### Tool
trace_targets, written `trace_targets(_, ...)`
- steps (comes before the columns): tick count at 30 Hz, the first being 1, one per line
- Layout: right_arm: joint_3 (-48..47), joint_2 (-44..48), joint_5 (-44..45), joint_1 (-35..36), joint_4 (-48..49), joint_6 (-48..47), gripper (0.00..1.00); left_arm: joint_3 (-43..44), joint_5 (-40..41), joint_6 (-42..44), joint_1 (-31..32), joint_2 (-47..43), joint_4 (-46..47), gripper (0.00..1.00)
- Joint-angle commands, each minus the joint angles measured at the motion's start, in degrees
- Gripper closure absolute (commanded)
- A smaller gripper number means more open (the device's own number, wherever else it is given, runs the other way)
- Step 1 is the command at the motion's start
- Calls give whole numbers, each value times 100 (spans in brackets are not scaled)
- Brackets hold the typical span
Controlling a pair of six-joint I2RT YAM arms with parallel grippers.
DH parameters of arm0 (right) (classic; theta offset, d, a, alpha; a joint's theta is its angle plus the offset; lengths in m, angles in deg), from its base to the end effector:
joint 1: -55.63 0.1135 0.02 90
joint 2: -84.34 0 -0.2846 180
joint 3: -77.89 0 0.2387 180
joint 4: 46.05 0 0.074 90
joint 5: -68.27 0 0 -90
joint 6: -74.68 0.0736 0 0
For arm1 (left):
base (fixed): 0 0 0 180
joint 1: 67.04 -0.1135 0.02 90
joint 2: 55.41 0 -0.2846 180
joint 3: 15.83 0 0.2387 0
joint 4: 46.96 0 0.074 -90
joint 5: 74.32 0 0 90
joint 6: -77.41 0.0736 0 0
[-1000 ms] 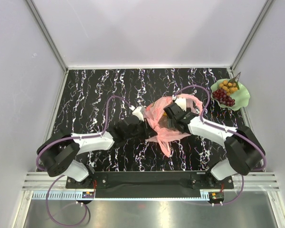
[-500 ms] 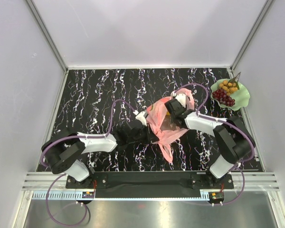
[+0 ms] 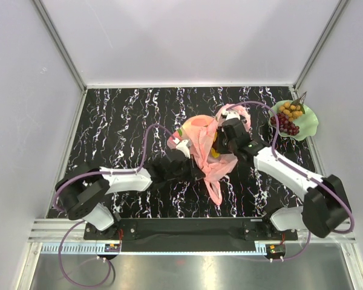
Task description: Untie the knot of the plastic bag and take out the fruit
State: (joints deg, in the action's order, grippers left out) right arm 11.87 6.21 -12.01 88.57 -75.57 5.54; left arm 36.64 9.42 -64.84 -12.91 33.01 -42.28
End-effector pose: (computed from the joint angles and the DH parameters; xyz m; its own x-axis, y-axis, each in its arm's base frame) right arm 0.2622 0.1551 0.2446 -0.6741 -0.0186 -0.7384 -0.2033 0.9657 0.1613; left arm 0.1875 -0.2731 0.1815 -0.8663 -0.1433 -0.4785 0.2861 0.6429 -0.7105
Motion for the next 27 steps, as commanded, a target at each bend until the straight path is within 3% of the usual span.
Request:
trace_targets(1, -610, 342, -1128, -8, -726, 154, 100, 497, 309, 276, 28, 43, -174, 100)
trace_targets(7, -1041, 360, -1682, -8, -1790, 366, 100, 885, 547, 435, -288, -53, -597, 100)
trace_targets(14, -1111, 544, -1315, 1, -2563, 489, 100, 894, 933, 786, -868, -527, -1141, 100)
trace_targets(24, -1383, 492, -2193, -8, -3723, -134, 100, 1095, 1206, 1111, -1695, -888, -1493, 100)
trace_targets(27, -1489, 369, -1888, -8, -4076, -258, 100, 1394, 1163, 1199, -1835, -923, -1669, 100)
